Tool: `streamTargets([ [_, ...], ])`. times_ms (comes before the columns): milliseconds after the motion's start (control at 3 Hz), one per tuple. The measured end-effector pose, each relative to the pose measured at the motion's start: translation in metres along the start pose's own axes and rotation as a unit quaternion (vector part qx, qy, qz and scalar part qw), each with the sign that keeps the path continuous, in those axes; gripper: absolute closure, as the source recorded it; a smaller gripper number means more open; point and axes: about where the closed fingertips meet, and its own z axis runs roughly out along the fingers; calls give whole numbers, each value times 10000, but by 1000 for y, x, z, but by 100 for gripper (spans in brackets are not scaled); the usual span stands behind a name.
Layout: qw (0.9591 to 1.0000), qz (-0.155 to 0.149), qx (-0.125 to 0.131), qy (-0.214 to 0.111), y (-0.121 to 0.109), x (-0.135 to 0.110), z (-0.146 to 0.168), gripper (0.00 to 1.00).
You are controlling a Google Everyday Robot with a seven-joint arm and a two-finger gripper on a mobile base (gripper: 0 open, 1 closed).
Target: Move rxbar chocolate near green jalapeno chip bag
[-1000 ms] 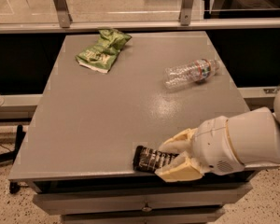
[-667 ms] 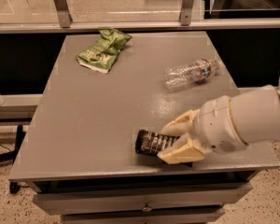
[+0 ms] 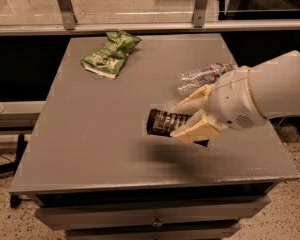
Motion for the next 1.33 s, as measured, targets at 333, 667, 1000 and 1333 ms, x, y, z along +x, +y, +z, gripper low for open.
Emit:
streamTargets([
  [333, 9999, -83, 70, -51, -6, -3, -3, 100],
  [667, 9990, -302, 237, -207, -40, -11, 9, 100],
  [1000, 9967, -510, 514, -361, -103, -21, 33, 100],
  [1333, 9939, -708, 718, -454, -169, -34, 59, 100],
])
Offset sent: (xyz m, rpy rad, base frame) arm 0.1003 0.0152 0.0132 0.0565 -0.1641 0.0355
